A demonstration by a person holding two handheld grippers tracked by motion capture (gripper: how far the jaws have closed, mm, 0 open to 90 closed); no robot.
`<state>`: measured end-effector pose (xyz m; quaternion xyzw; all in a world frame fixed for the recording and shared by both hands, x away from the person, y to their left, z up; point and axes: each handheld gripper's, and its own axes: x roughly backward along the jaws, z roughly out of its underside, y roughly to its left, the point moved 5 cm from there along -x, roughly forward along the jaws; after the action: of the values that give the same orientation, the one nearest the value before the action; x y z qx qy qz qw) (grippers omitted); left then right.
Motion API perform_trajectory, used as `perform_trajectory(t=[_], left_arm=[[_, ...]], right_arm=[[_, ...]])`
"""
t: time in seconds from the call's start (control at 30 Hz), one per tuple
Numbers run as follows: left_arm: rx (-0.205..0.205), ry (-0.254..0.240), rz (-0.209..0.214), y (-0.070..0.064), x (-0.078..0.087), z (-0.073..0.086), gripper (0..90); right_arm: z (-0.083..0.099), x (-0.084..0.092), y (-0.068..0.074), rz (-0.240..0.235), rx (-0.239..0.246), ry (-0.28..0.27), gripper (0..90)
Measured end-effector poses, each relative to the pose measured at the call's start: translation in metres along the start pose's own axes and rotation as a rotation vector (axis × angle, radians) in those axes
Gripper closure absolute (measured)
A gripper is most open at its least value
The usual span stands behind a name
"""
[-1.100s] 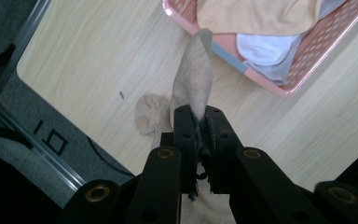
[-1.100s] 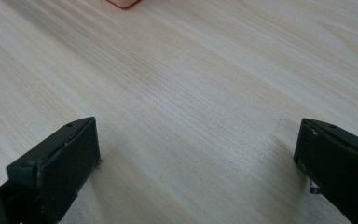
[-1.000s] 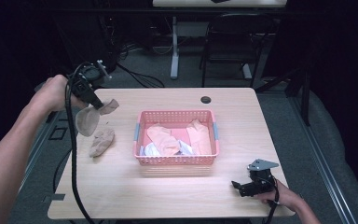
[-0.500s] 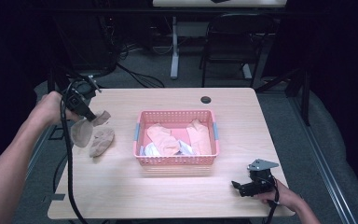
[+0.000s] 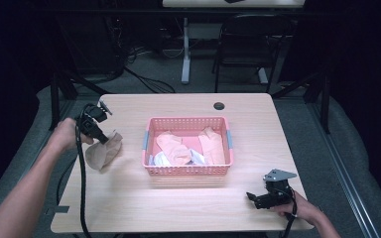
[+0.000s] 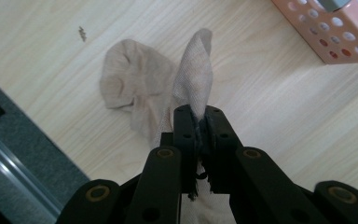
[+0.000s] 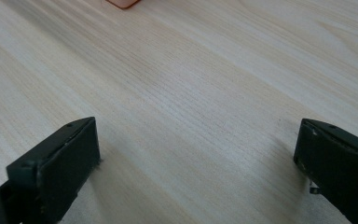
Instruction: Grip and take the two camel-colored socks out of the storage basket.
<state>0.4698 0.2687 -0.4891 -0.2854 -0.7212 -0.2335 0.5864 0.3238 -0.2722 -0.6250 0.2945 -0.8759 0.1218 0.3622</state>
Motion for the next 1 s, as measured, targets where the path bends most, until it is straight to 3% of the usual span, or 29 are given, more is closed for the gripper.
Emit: perform_trajectory(t=[0.27, 0.37, 0.47, 0.6, 0.67, 0.77, 0.83, 0.9, 1.0], left_arm=[[0.053, -0.007, 0.017, 0.003, -0.035, 0.007, 84.3], [0.056, 0.032, 0.016, 0.004, -0.048, 0.011, 84.1], [0.094, 0.025, 0.032, 0.006, -0.055, 0.012, 83.9], [0.102, 0.023, 0.013, 0.010, -0.059, 0.011, 81.7], [0.118, 0.011, 0.012, 0.009, -0.058, 0.010, 73.8], [0.139, -0.013, -0.005, 0.009, -0.053, 0.011, 55.0], [0.164, -0.053, -0.038, 0.010, -0.047, 0.012, 39.5], [0.183, -0.122, -0.063, 0.007, -0.035, 0.014, 28.6], [0.191, -0.227, -0.090, -0.001, -0.016, 0.018, 19.6]], right_arm=[[0.000, 0.000, 0.000, -0.001, -0.002, -0.002, 0.0], [0.000, 0.000, 0.000, -0.001, -0.002, -0.001, 0.0], [0.000, 0.000, 0.000, -0.001, -0.002, -0.002, 0.0], [0.000, 0.000, 0.000, -0.001, -0.002, -0.002, 0.0], [0.000, 0.000, 0.000, -0.001, -0.002, -0.001, 0.0], [0.000, 0.000, 0.000, -0.001, -0.002, -0.002, 0.0], [0.000, 0.000, 0.000, -0.001, -0.002, -0.002, 0.0], [0.000, 0.000, 0.000, -0.001, -0.002, -0.002, 0.0], [0.000, 0.000, 0.000, 0.000, -0.002, -0.002, 0.0]])
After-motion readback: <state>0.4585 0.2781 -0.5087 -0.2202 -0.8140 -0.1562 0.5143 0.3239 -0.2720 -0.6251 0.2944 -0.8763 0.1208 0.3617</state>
